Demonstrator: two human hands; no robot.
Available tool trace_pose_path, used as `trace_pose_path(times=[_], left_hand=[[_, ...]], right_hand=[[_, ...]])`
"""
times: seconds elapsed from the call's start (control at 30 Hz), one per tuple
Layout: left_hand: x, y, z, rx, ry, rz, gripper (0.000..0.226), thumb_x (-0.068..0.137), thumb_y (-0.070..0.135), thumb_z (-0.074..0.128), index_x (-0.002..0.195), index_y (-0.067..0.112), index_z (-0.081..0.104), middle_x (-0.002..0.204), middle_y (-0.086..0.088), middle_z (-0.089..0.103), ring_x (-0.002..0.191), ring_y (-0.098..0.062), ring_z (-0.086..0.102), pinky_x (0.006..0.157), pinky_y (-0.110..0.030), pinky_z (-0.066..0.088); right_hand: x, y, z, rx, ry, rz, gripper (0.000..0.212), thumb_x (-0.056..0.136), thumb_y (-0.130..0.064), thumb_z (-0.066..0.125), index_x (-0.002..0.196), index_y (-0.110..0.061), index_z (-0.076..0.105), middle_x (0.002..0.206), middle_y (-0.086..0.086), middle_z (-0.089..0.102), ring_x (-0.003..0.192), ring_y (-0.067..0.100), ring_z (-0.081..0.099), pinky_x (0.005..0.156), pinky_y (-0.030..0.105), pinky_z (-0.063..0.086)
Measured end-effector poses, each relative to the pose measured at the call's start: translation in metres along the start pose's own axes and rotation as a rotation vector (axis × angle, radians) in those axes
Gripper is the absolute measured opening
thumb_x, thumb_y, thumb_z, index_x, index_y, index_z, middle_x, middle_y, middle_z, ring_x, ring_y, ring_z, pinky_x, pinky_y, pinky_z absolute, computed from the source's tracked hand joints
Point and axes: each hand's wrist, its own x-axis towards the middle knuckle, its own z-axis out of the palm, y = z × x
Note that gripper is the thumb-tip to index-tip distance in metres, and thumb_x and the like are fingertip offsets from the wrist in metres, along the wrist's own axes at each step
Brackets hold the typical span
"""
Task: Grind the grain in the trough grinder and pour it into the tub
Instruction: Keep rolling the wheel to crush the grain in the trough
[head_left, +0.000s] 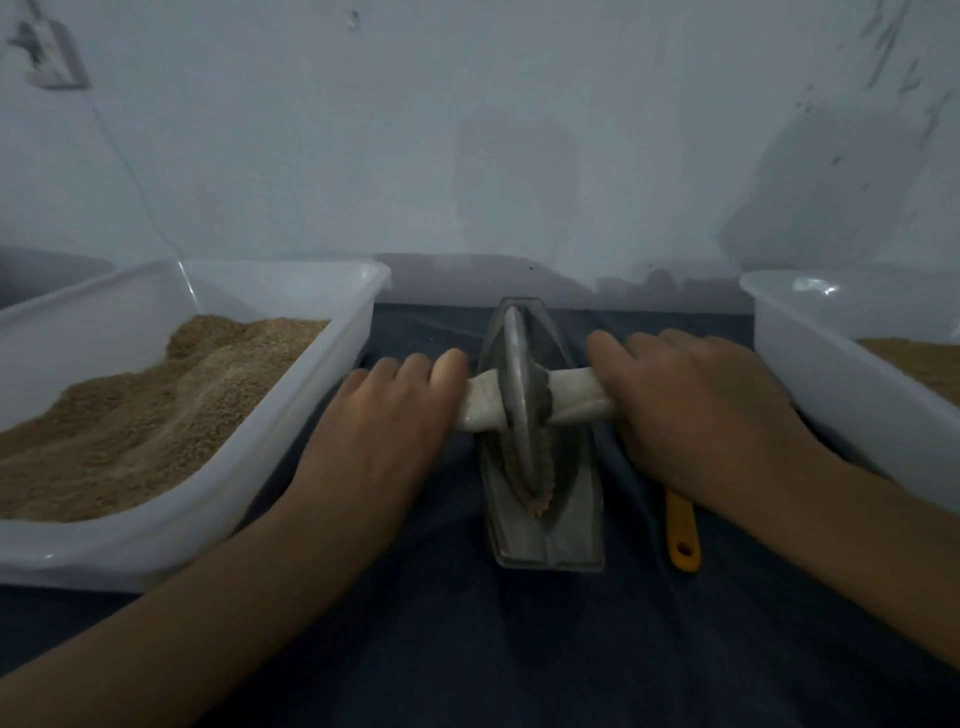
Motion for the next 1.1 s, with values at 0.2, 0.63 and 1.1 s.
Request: trace_pose_path(times=[0.2, 0.63, 1.1], left_hand=[[0.065, -0.003, 0.032, 0.007, -0.037, -0.135, 0.034, 0.091, 0.009, 0.067, 0.114, 0.015, 0.043, 0.109, -0.008, 0.064, 0.098, -0.03, 0.063, 0.083, -0.041, 0.051], [0.026, 0.003, 0.017, 0.015, 0.03, -0.066, 0.044, 0.086, 0.007, 0.064, 0.121, 0.019, 0.042, 0.11, -0.004, 0.057, 0.1, -0.029, 0.056, 0.085, -0.04, 0.044], [0.087, -0.012, 0.05, -0.061, -0.074, -0.183, 0.034, 0.089, 0.004, 0.068, 0.112, 0.012, 0.044, 0.107, -0.014, 0.065, 0.095, -0.035, 0.064, 0.071, -0.04, 0.041]], right_hand=[[0.054, 0.014, 0.039, 0.022, -0.304, 0.18, 0.028, 0.079, -0.031, 0.078, 0.097, -0.019, 0.06, 0.088, 0.008, 0.067, 0.078, 0.03, 0.064, 0.059, 0.034, 0.041], [0.027, -0.001, 0.021, 0.044, -0.212, 0.166, 0.028, 0.083, -0.03, 0.071, 0.096, -0.024, 0.046, 0.087, 0.002, 0.064, 0.079, 0.028, 0.063, 0.06, 0.034, 0.039], [0.089, 0.014, 0.049, 0.024, -0.415, 0.272, 0.011, 0.084, -0.026, 0.068, 0.094, -0.021, 0.067, 0.078, 0.001, 0.054, 0.074, 0.025, 0.054, 0.064, 0.034, 0.038]])
